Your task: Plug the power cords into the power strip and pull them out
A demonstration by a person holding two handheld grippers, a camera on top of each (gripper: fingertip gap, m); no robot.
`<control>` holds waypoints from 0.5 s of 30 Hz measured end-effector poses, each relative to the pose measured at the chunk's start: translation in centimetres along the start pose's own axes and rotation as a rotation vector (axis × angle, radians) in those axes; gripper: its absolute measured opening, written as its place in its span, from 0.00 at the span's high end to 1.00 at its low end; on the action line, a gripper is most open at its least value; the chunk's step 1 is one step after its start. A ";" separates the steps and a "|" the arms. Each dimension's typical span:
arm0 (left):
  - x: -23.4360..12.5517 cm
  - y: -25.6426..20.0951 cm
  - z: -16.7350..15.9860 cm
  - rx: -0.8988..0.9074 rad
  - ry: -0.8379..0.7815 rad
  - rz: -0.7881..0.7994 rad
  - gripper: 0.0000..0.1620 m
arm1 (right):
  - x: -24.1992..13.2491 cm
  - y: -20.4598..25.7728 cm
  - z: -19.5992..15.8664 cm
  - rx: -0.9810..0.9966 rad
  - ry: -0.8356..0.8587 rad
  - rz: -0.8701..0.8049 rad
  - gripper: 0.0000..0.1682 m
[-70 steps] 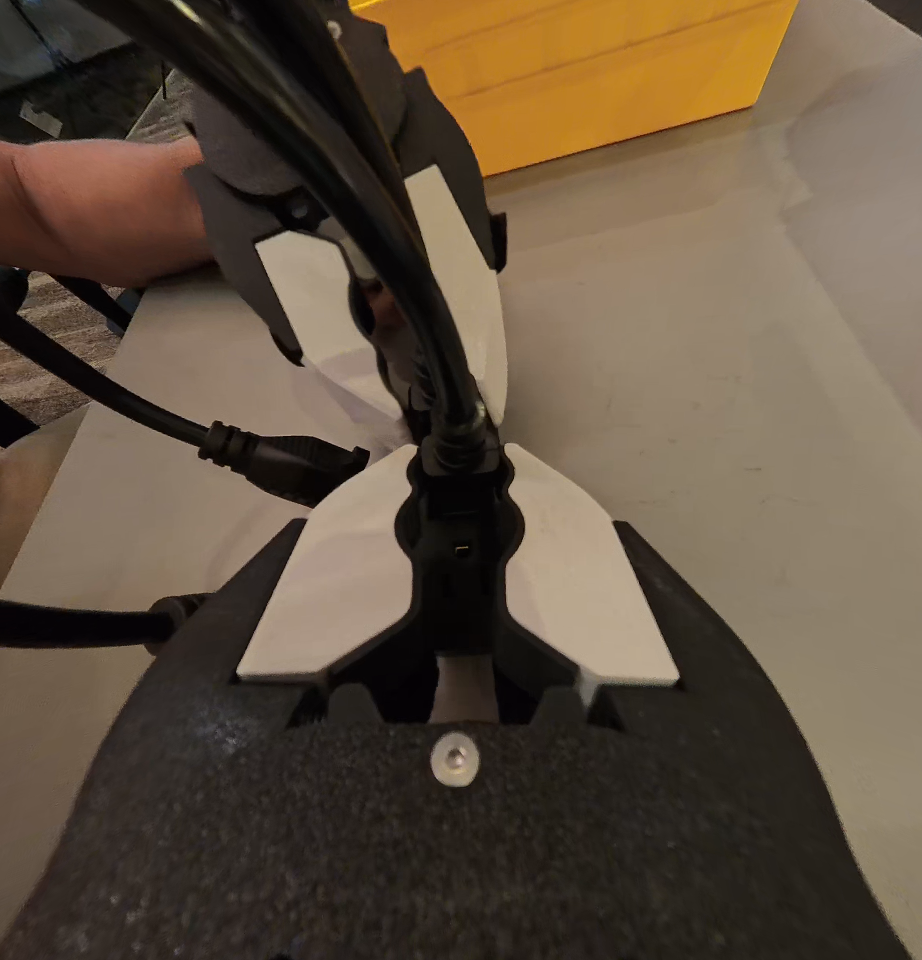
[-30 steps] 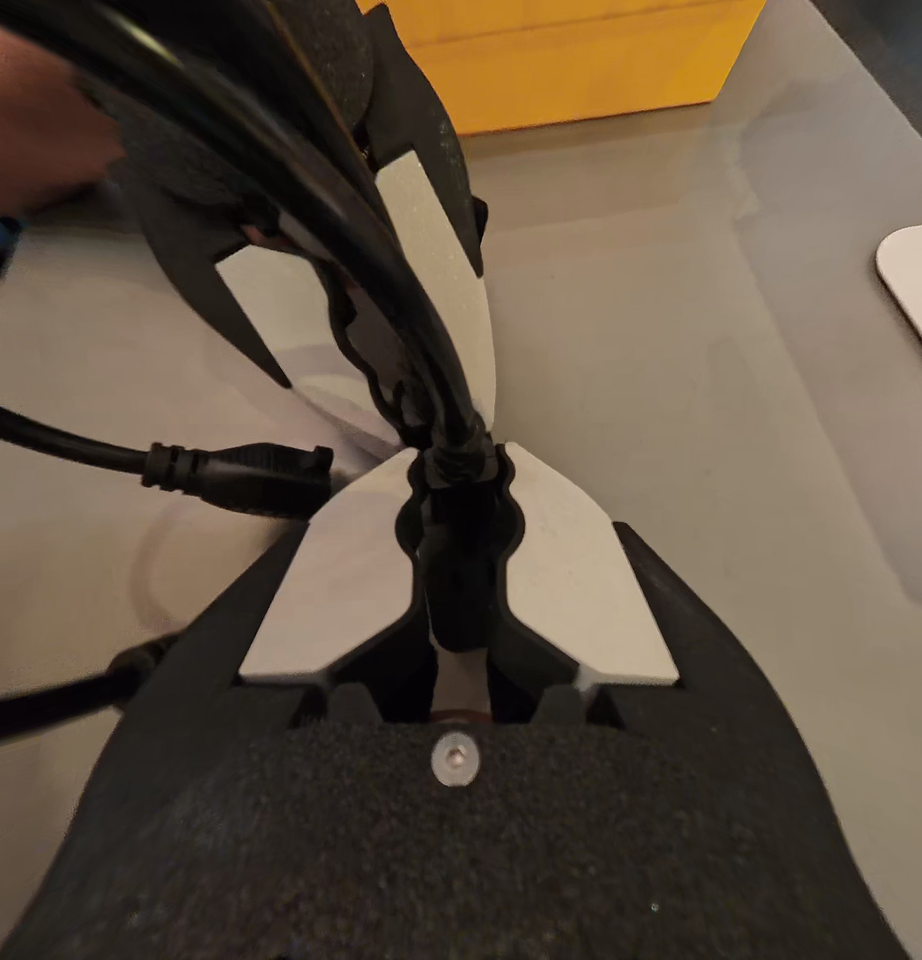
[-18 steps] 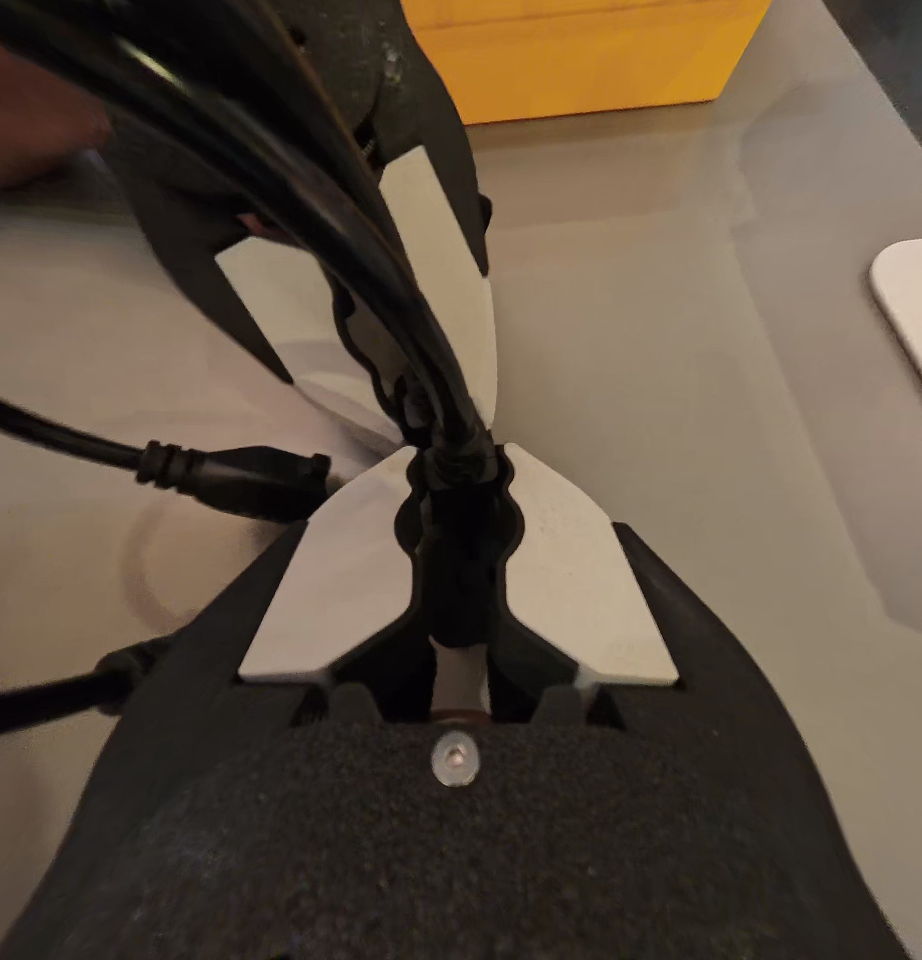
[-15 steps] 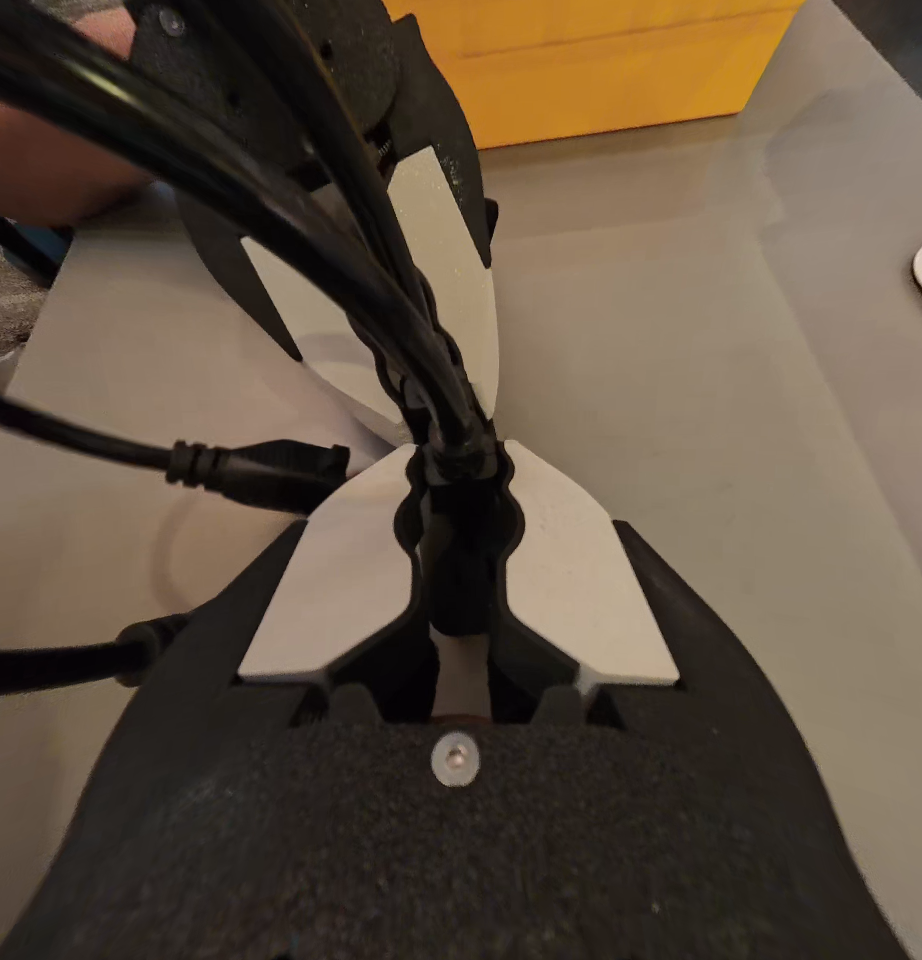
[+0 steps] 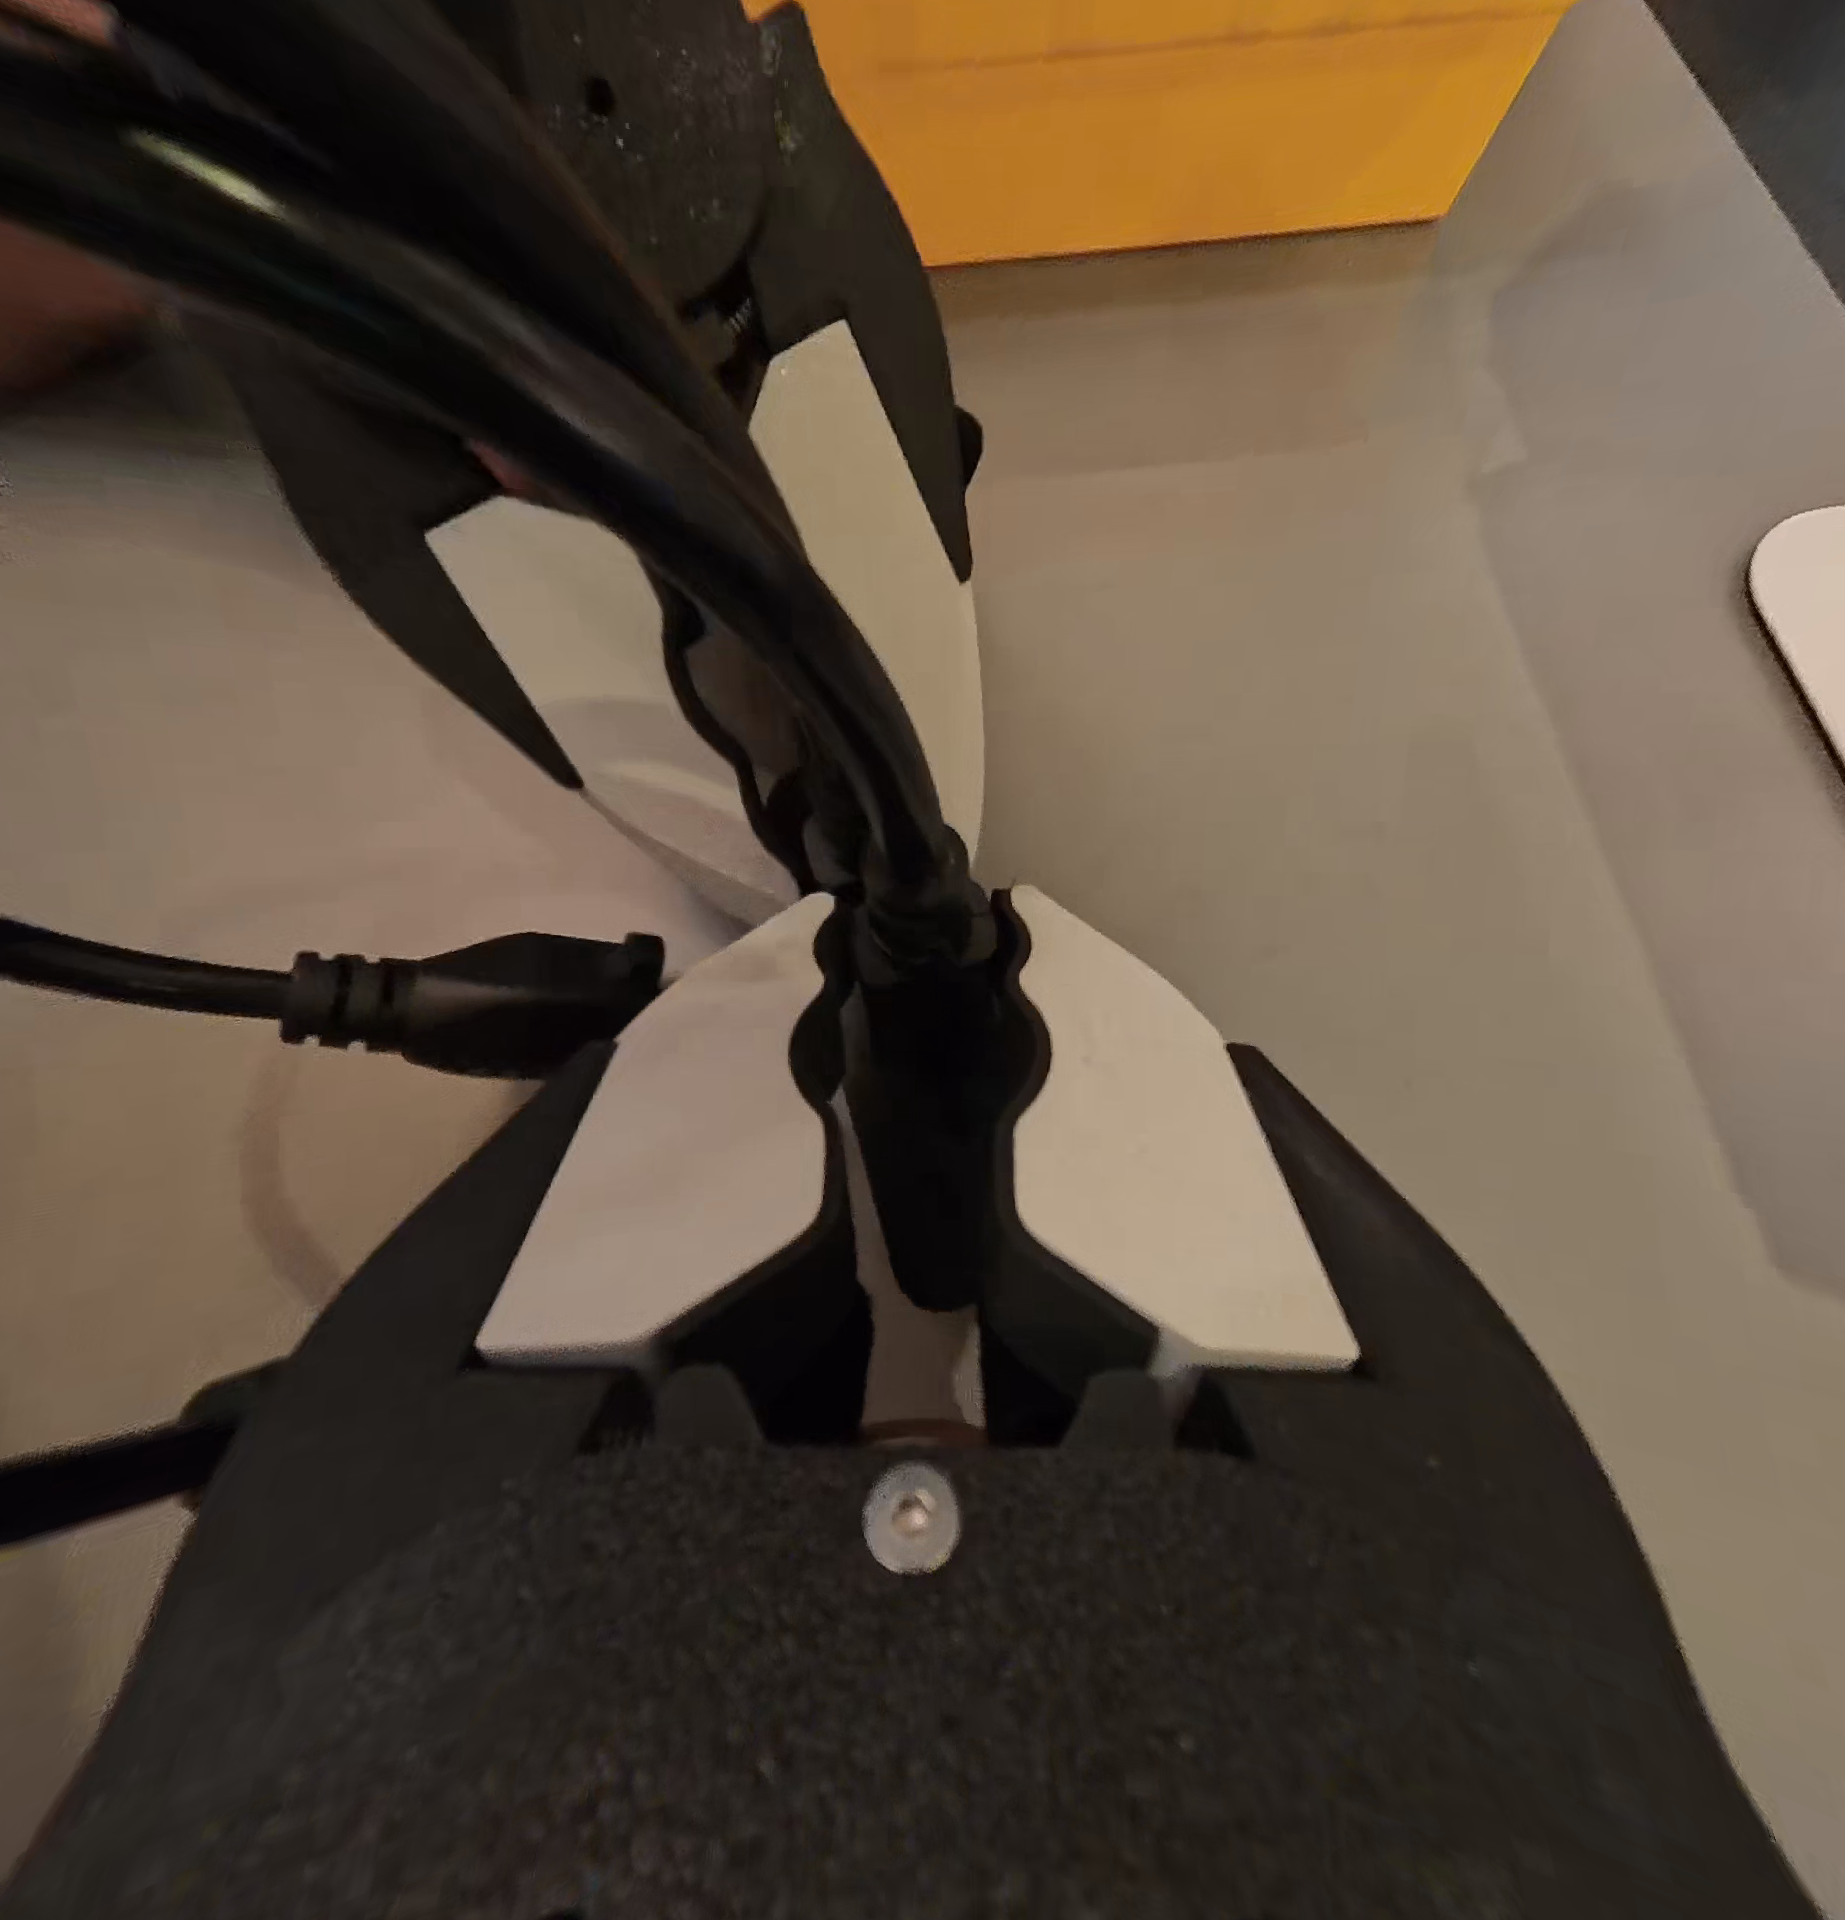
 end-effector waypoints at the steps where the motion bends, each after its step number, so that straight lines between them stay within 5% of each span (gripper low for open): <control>1: -0.1 -0.1 -0.2 -0.002 -0.013 -0.005 0.82 | -0.8 0.0 0.1 0.013 -0.057 0.024 0.85; 4: -1.0 0.6 -1.0 -0.025 -0.013 -0.006 0.83 | -5.7 -3.6 -0.1 0.104 -0.181 -0.058 0.86; 8: -0.3 -0.1 -0.2 0.008 -0.007 -0.023 0.83 | -1.4 0.8 2.1 -0.028 -0.099 0.004 0.85; 15: -0.3 -0.1 -0.1 0.007 -0.001 -0.023 0.83 | -2.7 -0.3 2.6 0.047 -0.142 -0.012 0.85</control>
Point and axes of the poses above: each gripper's, where its closed fingertips meet, x out along the fingers, z out of its top, y = z × x across the jaws, the point moved 1 cm from there along -x, back along the fingers, and after that the axes turned 2 degrees about -z, right-handed, at the moved point
